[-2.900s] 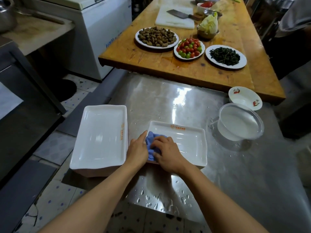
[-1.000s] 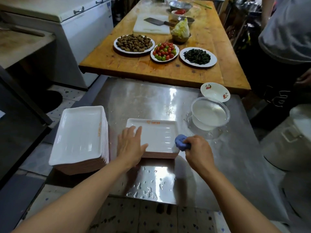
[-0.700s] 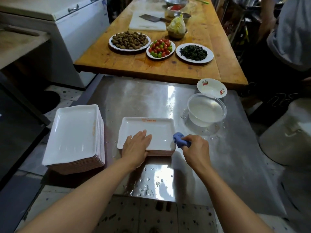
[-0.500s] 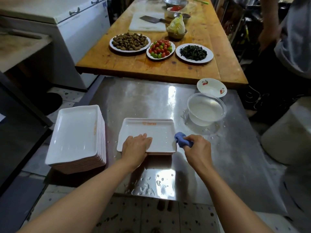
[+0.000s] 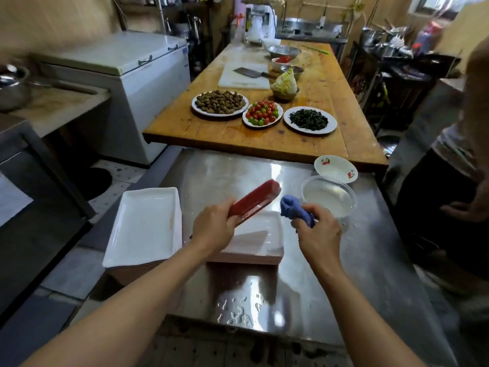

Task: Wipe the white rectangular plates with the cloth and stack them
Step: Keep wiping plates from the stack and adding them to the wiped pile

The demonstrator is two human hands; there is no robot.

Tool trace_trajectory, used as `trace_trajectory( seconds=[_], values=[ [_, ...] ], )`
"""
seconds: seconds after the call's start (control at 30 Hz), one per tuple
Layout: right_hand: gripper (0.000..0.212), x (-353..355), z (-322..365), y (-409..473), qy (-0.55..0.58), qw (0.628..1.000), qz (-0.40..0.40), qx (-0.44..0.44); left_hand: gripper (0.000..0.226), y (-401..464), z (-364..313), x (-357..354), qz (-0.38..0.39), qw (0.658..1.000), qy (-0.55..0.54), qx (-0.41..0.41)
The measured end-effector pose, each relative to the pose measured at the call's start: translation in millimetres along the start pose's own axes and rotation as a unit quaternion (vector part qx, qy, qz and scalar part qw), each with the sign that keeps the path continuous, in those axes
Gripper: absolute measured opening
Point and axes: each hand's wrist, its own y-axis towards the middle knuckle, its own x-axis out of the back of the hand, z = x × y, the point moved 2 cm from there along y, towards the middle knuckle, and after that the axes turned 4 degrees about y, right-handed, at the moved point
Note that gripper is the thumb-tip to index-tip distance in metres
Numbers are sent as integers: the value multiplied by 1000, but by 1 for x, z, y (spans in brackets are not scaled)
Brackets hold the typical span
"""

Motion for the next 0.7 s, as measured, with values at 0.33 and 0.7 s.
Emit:
trace_trajectory(
  seconds=[0.33, 0.7],
  values=[
    [20, -42, 98, -1, 51, 973, 96, 205, 28, -21, 14, 61, 33, 896, -434, 89],
    [45, -79, 117, -5, -166, 928, 121, 312, 28, -38, 19, 84, 65, 829, -549, 81]
  ],
)
